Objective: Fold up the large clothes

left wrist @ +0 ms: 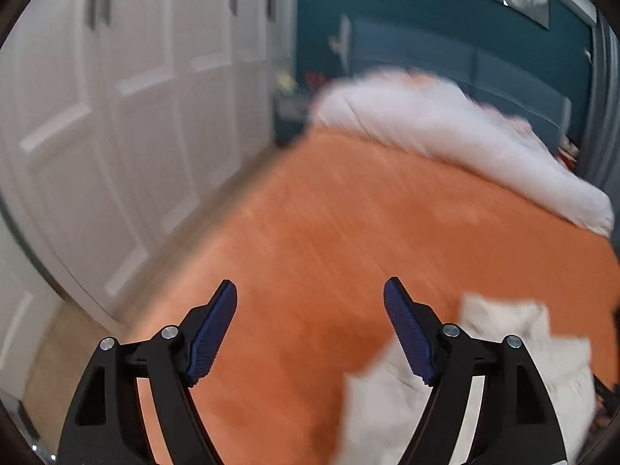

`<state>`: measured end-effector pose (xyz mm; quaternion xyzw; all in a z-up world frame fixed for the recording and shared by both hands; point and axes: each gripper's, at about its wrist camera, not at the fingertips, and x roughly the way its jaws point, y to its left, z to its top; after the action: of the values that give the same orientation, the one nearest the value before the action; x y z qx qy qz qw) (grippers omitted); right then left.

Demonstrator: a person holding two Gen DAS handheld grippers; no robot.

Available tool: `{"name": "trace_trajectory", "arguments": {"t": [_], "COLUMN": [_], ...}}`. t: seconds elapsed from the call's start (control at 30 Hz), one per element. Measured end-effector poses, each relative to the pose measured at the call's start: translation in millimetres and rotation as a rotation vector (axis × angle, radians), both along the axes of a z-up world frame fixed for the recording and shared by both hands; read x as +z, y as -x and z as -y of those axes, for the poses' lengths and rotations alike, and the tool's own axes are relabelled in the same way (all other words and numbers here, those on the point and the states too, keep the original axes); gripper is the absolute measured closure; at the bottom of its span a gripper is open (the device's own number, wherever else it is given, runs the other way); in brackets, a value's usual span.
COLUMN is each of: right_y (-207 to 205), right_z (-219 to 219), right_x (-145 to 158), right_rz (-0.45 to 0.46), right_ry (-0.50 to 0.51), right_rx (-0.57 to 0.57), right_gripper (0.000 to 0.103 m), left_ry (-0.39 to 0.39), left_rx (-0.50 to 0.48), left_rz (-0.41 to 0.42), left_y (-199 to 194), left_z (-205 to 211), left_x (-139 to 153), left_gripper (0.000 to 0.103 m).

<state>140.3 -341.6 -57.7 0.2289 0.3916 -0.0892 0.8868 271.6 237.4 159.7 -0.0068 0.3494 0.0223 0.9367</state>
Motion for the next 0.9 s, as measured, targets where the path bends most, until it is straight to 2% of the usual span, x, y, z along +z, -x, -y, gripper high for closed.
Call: {"name": "trace_trajectory", "arguments": {"t": [0.07,0.1,0.13,0.17,0.27,0.3,0.37,0.4,0.43,0.47,0.5,0.53,0.57,0.63,0.67,0.73,0.83,0.9], "right_y": [6,7,10,9,-6,-20,-40,-51,-57,-60,-61,-59,-52,-46,-47,-56,-55,-65], "right_z": [-2,-3,-4,-5,-11,-14,-20,-24,-29,-33,-37,-36,-31,-18,-14,-17,-43,-47], "right_x": [12,18,26,34,48,47,38,29,23,21,27,35,51,64,63,47,43,24], "right_rz": [0.028,0.044,0.075,0.099,0.112,0.073,-0.011,-0.062,-0.092,-0.097,-0.089,-0.046,0.034,0.104,0.107,0.032,0.045,-0.014], "right_ry": [-0.006,-0.005,-0.006,-0.005,0.000,0.006,0.022,0.048,0.072,0.085,0.114,0.105,0.074,0.036,0.033,0.092,0.226,0.254], "right_rx": [-0.014,-0.021,-0.030,-0.040,-0.030,-0.011,0.014,0.027,0.050,0.079,0.092,0.097,0.074,0.031,0.016,-0.002,0.014,0.033], "right_gripper": [0.089,0.075,0.054,0.046,0.034,0.026,0.026,0.033,0.064,0.076,0.103,0.103,0.103,0.103,0.103,0.103,0.103,0.103], "left_ry": [-0.026,-0.021,-0.010,-0.005,0.008,0.019,0.043,0.046,0.040,0.023,-0.009,-0.032,-0.056,-0.097,-0.107,-0.123,-0.164,-0.141], "left_rx": [0.012,-0.003,-0.033,-0.064,-0.163,-0.185,-0.209,-0.215,-0.216,-0.214,-0.211,-0.212,-0.211,-0.186,-0.169,-0.143,-0.103,-0.086], "left_rz": [0.011,0.031,0.045,0.050,0.010,-0.030,-0.102,-0.144,-0.170,-0.189,-0.198,-0.192,-0.174,-0.140,-0.141,-0.175,-0.227,-0.255], "left_y": [5,11,16,21,31,31,31,30,28,27,24,22,22,13,6,-11,-25,-30], "left_z": [1,7,17,30,83,102,129,145,156,165,175,180,184,186,184,180,178,173], "left_x": [13,18,18,16,-12,-28,-56,-73,-87,-98,-109,-113,-115,-118,-120,-136,-163,-179], "left_gripper": [0.028,0.028,0.024,0.021,0.019,0.019,0.019,0.019,0.019,0.019,0.019,0.019,0.019,0.019,0.019,0.019,0.017,0.016]}}
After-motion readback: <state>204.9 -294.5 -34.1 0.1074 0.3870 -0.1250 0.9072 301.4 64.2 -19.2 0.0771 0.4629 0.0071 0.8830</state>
